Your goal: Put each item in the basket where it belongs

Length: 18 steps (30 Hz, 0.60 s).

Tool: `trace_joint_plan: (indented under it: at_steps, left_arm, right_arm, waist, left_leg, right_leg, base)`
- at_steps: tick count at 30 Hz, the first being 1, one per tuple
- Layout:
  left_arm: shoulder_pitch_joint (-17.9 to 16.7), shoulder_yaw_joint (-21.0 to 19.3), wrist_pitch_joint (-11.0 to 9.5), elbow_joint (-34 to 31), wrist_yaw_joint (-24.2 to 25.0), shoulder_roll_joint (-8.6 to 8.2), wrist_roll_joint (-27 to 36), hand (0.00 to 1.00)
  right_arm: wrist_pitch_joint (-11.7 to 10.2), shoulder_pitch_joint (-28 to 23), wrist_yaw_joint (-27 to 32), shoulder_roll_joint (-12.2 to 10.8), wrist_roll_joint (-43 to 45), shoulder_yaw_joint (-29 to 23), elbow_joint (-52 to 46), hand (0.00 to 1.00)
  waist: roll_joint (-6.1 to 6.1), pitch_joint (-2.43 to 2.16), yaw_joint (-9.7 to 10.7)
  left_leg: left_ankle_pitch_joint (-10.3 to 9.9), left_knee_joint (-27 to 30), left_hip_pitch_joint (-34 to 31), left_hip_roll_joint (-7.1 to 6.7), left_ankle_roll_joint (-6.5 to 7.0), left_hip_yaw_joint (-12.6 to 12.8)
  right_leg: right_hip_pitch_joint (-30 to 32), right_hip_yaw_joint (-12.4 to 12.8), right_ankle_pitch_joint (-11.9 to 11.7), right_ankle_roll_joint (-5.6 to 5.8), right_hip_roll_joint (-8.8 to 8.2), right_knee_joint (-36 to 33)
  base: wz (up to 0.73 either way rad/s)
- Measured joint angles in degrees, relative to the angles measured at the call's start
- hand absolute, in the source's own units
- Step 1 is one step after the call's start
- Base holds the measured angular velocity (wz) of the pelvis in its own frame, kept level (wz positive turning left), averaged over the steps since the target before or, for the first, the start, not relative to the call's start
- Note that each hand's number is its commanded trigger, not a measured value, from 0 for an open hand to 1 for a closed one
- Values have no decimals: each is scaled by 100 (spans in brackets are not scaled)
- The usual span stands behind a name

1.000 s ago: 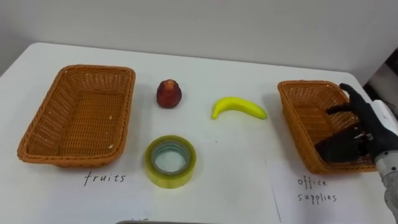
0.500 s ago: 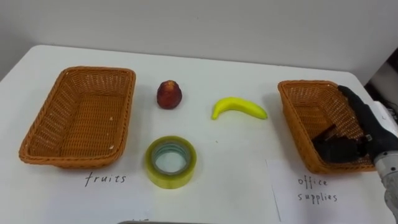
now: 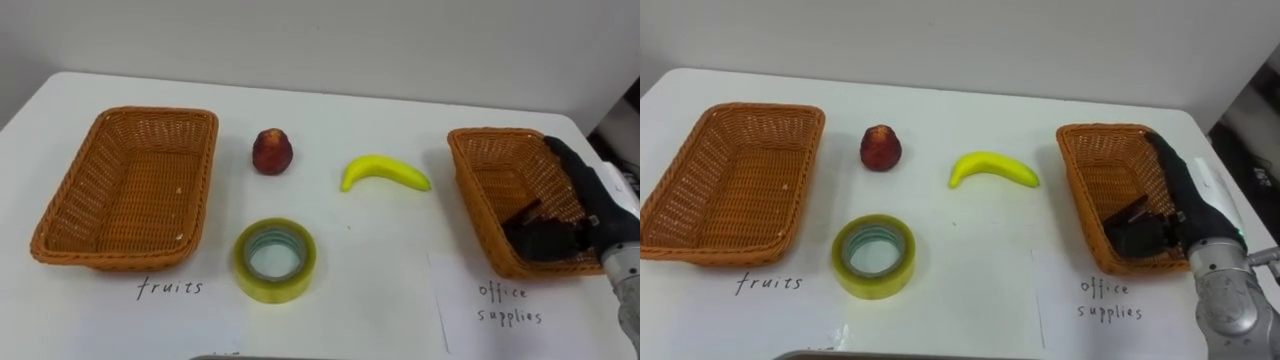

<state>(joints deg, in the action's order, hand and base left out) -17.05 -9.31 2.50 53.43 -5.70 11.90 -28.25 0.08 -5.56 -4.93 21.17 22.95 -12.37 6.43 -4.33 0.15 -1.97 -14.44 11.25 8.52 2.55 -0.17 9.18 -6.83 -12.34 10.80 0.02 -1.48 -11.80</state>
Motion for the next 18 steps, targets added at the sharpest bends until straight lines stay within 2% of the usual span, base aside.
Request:
trace_joint_plan:
  at_steps: [5,10,12,18]
  left_arm:
    - [2,-1,-2,0,4,0,-6,0]
    - [10,2,-3,53,-14,1,52,0]
    - [10,4,2,60,-22,1,55,0]
    - [109,4,1,61,-12,3,49,0]
  right_arm:
    - [-4,1,63,0,2,-1,-38,0]
    - [-6,43,189,0,-66,0,-98,0]
    - [-6,58,262,0,-74,4,-293,0]
    - [-4,355,370,-1,-252,88,-840,0]
  waist:
    - [8,16,-2]
    - [-47,21,5]
    - [-53,42,-9]
    - [-16,47,-36]
  left_leg:
    - [0,3,-19,-1,0,7]
    - [1,7,-9,-5,0,9]
    - [0,7,-11,-5,0,19]
    - [1,5,-16,-3,0,28]
  right_leg:
    - [28,31,0,0,3,0]
    - [26,62,0,0,6,-1]
    - [28,63,0,0,5,4]
    - [40,18,0,0,2,-3]
  base:
    - [0]
    - [0]
    - [0]
    - [0]
